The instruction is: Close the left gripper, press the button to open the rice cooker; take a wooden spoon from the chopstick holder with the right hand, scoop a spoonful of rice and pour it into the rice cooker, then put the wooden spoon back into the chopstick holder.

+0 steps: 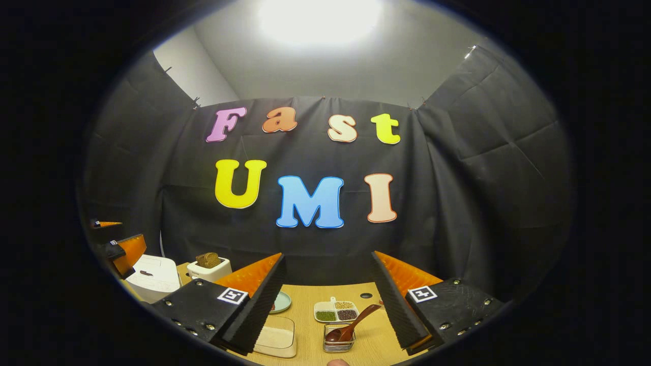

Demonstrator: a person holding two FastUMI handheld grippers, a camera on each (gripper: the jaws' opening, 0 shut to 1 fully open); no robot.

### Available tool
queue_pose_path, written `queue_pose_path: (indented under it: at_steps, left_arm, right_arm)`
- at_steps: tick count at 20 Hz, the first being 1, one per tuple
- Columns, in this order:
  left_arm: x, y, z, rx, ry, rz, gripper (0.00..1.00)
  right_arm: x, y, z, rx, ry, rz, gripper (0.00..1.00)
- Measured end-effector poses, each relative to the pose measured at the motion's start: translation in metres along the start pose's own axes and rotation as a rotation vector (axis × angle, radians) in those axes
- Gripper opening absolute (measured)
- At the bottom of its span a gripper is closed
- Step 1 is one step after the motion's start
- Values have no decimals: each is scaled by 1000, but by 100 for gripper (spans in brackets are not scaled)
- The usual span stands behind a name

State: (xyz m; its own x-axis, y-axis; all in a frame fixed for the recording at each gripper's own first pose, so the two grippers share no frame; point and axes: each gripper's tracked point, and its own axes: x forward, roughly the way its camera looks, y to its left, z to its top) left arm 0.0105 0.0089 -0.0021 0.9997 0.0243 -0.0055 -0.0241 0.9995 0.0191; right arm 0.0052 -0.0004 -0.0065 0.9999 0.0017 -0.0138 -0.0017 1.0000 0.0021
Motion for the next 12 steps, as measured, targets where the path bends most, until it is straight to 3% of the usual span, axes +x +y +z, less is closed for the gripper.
queue_pose_path:
  at_steps: [6, 9, 10, 11, 12]
  left_arm:
    - [6, 2, -4, 9, 11, -5, 96]
    - [9, 8, 3, 8, -12, 12, 55]
    - [11, 9, 4, 1, -18, 12, 50]
    - [11, 8, 4, -5, -16, 7, 37]
    - [12, 10, 0, -8, -15, 16, 37]
  right_arm:
    - [3, -1, -3, 8, 7, -2, 99]
    - [5, -1, -5, 7, 8, -1, 99]
    - [6, 0, -5, 5, 8, 0, 99]
    - [6, 0, -5, 4, 7, 1, 99]
    - [7, 0, -5, 4, 8, 1, 99]
